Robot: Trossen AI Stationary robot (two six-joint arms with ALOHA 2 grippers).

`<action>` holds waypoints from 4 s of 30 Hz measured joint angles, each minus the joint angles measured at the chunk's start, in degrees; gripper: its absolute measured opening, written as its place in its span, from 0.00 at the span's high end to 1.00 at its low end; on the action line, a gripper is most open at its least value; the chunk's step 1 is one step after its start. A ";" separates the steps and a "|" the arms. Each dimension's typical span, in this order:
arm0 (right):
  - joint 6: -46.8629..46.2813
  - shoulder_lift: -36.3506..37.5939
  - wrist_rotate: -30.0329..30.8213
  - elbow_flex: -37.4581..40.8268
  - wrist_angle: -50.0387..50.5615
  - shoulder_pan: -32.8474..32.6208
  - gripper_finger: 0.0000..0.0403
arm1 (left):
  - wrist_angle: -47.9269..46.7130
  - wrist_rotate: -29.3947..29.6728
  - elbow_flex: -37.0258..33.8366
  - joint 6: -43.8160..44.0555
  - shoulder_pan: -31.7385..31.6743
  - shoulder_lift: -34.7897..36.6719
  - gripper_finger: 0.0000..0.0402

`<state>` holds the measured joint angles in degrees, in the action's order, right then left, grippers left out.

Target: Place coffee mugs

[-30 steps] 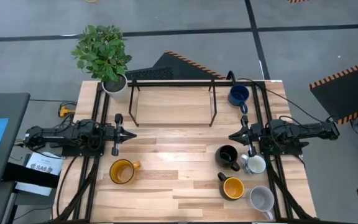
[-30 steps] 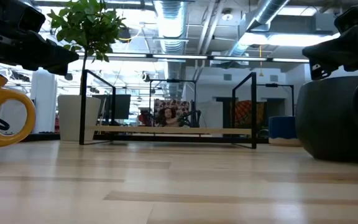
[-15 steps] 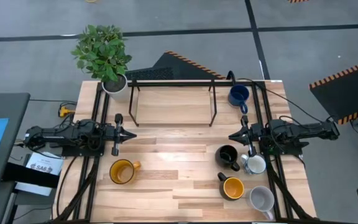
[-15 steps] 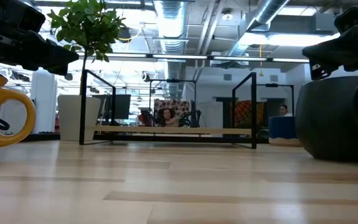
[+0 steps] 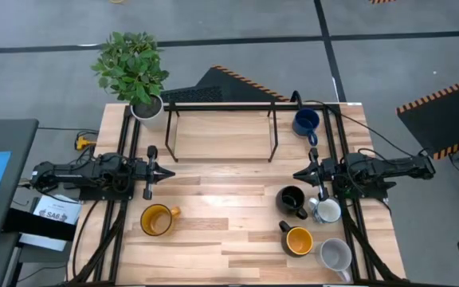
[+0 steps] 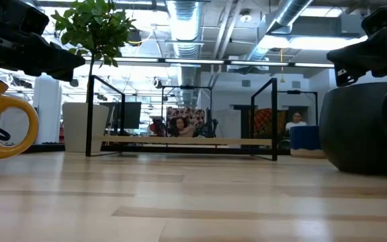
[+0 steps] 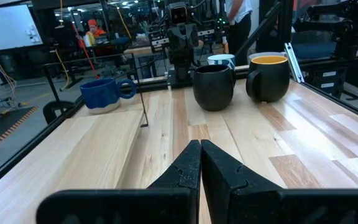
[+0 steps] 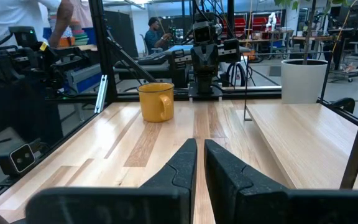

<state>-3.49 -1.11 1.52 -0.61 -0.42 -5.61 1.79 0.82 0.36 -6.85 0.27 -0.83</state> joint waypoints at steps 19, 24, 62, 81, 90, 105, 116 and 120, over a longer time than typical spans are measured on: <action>0.00 0.01 0.00 0.00 -0.01 0.00 0.86 | 0.01 0.00 0.00 0.00 0.00 -0.01 1.00; 0.00 -0.01 0.00 0.00 0.01 0.00 0.86 | 0.00 0.00 0.00 -0.01 0.02 0.01 1.00; 0.01 0.01 0.50 0.00 -0.20 0.05 0.86 | -0.01 0.02 0.00 0.00 0.00 -0.01 1.00; -20.53 -8.03 37.99 -17.14 -19.91 5.36 0.85 | -0.01 0.02 0.02 0.00 0.00 -0.01 1.00; -30.08 -32.89 34.27 -44.63 33.56 24.40 0.61 | -0.01 0.00 0.00 -0.01 0.01 0.00 1.00; -45.15 -65.06 13.24 -49.74 46.10 60.82 0.33 | -0.01 -0.01 0.01 0.00 0.02 -0.01 1.00; -47.30 -75.92 13.76 -49.74 46.80 59.72 0.33 | -0.01 0.00 0.02 -0.02 0.00 -0.01 1.00; -48.83 -79.02 14.60 -49.74 46.80 59.76 0.33 | -0.01 0.00 0.00 0.00 0.01 0.00 1.00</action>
<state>-52.33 -80.13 16.12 -50.35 46.38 54.15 1.78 0.82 0.36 -6.86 0.29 -0.83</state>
